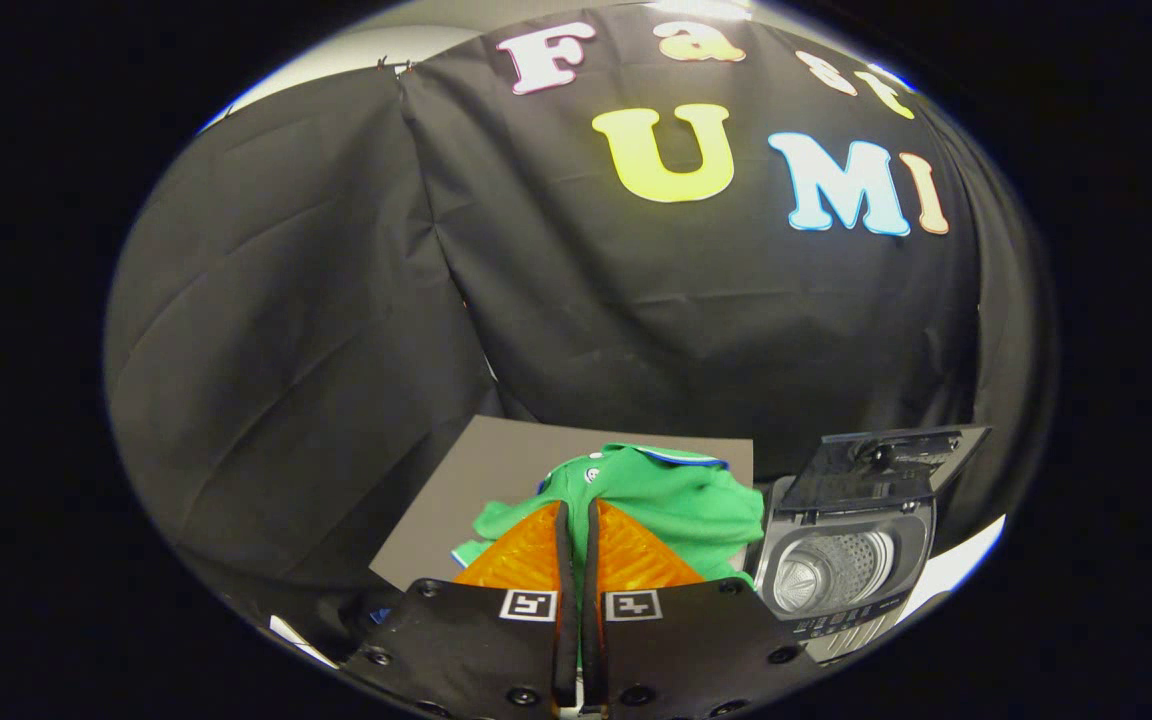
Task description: Put the clothes into the washing machine and then close the washing machine lid.
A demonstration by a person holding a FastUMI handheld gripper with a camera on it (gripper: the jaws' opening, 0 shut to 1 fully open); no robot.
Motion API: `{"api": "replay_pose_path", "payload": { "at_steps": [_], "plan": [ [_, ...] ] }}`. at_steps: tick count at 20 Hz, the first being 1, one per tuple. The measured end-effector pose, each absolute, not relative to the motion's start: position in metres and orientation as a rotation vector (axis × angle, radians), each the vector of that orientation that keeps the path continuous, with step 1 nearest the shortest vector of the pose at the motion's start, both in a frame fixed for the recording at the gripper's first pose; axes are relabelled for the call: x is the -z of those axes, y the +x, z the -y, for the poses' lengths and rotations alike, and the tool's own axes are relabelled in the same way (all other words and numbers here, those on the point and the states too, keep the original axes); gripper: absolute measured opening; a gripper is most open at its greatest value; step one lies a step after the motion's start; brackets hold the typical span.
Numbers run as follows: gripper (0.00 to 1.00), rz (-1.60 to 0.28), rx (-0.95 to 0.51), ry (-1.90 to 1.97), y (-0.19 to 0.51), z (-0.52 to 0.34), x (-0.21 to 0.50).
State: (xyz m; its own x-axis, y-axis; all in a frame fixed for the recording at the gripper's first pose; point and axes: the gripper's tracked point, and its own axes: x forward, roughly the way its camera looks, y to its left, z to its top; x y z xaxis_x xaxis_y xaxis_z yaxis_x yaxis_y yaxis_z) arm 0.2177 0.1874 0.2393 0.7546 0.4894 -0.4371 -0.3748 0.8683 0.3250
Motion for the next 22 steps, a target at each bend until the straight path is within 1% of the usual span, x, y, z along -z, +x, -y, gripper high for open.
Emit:
{"api": "replay_pose_path", "payload": {
  "at_steps": [7, 14, 22],
  "plan": [
    [0.04, -0.406, -0.474, 0.262, 0.216, -0.146, -0.298],
    [0.04, -0.406, -0.406, 0.238, 0.225, -0.081, -0.290],
    [0.04, -0.396, -0.256, 0.180, 0.231, 0.023, -0.275]
  ]
}}
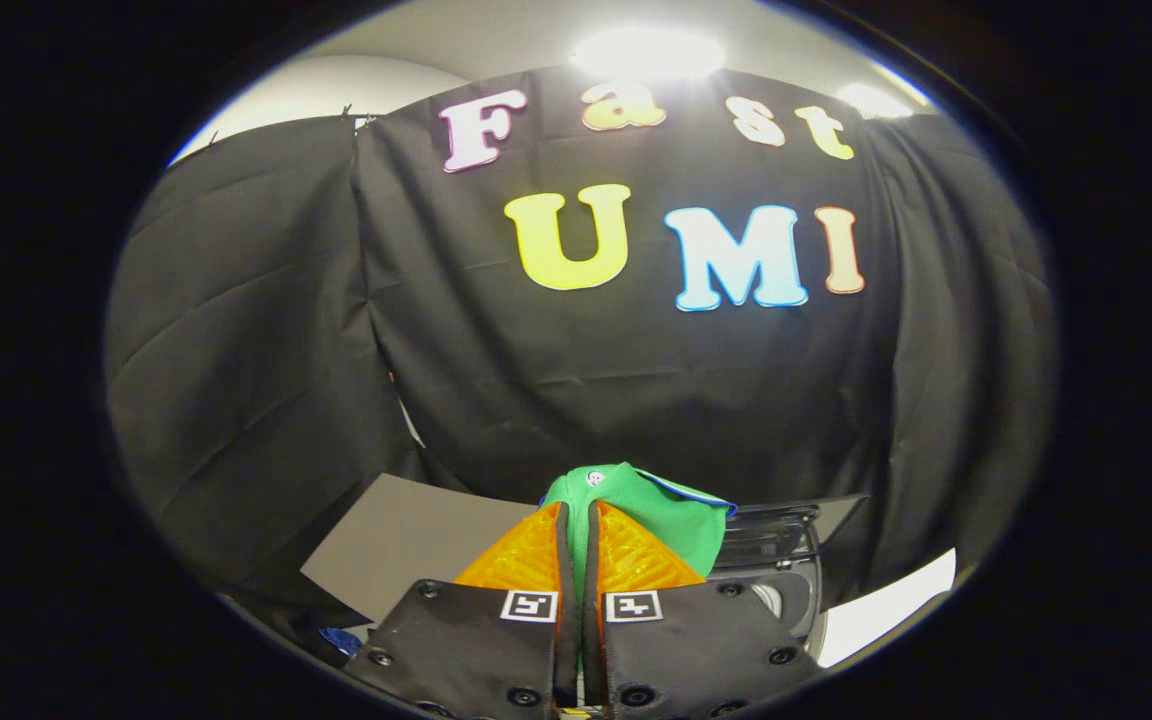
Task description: Put the clothes into the washing machine and then close the washing machine lid.
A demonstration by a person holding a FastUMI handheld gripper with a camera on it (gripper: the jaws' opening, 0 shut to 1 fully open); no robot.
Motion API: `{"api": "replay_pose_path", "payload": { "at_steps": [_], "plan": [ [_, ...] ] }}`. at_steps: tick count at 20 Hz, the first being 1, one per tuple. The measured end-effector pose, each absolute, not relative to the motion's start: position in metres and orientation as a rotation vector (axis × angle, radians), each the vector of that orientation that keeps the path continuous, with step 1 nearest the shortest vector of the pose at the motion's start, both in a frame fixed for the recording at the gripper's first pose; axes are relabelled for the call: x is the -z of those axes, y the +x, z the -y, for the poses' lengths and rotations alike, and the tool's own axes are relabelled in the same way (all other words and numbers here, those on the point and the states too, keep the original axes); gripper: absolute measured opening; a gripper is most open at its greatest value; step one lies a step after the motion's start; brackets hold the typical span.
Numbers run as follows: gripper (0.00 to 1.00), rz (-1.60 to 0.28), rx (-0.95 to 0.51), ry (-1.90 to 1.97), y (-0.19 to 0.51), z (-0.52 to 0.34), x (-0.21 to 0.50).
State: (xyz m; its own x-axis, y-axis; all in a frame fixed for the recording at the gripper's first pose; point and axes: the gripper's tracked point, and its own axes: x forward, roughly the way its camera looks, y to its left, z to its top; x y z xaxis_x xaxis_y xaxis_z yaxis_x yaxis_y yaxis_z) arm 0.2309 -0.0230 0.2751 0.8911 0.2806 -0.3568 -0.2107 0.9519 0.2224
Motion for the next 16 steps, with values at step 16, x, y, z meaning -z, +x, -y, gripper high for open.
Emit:
{"api": "replay_pose_path", "payload": {
  "at_steps": [16],
  "plan": [
    [0.04, -0.465, -0.092, 0.159, 0.236, 0.135, -0.205]
  ]
}}
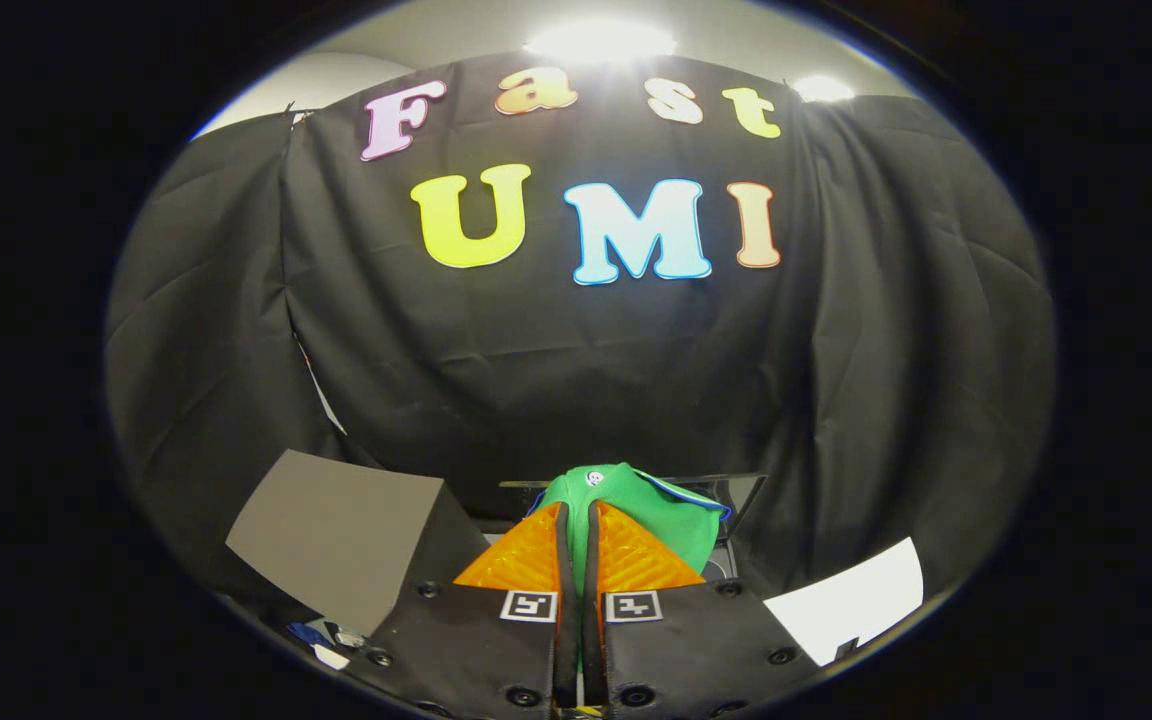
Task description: Put the clothes into the washing machine and then close the washing machine lid.
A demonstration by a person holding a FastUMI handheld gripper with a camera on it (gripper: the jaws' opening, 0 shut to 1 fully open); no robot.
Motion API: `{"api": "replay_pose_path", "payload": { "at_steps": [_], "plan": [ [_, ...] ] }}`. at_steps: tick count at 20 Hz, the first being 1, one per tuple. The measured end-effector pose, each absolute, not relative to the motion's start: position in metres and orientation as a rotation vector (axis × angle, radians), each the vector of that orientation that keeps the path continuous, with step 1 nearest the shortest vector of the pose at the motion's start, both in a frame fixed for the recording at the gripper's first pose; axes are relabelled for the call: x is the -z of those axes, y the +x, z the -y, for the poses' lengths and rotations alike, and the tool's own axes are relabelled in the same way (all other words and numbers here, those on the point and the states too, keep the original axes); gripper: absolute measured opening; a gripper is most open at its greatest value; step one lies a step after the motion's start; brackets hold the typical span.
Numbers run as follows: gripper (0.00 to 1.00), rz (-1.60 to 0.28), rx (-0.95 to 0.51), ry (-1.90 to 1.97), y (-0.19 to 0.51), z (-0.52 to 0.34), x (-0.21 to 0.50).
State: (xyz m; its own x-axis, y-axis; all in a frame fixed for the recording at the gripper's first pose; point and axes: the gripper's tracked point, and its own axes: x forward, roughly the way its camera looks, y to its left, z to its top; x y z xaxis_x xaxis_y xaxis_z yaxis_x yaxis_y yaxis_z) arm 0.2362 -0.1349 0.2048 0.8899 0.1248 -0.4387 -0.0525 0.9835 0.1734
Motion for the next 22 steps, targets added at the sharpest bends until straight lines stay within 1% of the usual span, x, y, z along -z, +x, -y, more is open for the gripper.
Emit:
{"api": "replay_pose_path", "payload": {
  "at_steps": [7, 22],
  "plan": [
    [0.04, -0.513, -0.069, 0.140, 0.250, 0.153, -0.152],
    [0.04, -0.713, -0.088, 0.122, 0.272, 0.153, 0.008]
  ]
}}
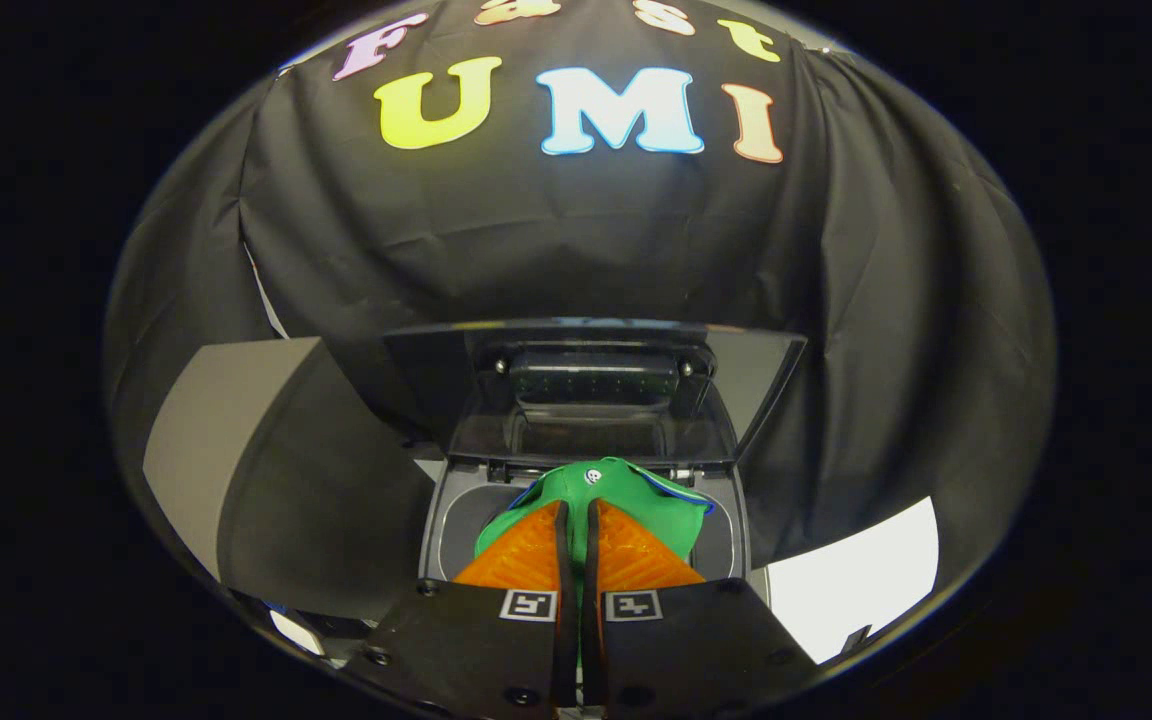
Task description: Put the clothes into the washing machine and then close the washing machine lid.
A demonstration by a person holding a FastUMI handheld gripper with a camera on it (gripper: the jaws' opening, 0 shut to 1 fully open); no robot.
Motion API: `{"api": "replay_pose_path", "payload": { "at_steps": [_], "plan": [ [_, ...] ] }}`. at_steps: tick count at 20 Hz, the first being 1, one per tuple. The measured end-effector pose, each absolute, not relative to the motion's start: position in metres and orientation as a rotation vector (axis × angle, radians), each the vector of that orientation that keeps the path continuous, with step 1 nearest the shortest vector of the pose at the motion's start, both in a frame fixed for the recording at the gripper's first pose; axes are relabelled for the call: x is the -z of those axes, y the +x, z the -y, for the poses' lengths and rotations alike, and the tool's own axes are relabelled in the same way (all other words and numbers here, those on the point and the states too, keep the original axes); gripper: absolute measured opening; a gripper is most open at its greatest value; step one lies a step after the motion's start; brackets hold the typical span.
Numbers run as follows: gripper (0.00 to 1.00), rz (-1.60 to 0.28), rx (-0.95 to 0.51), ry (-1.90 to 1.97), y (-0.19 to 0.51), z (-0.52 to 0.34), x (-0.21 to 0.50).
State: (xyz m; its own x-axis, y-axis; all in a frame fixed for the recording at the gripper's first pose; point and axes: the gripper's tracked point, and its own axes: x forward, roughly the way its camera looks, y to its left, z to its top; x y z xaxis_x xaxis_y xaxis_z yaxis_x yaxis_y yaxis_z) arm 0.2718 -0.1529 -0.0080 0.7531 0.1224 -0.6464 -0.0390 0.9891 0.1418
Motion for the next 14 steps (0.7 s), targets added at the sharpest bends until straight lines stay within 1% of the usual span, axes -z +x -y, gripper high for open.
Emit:
{"api": "replay_pose_path", "payload": {
  "at_steps": [9, 14],
  "plan": [
    [0.04, -0.792, -0.060, 0.161, 0.294, 0.152, 0.084],
    [0.04, -0.839, -0.016, 0.201, 0.308, 0.154, 0.127]
  ]
}}
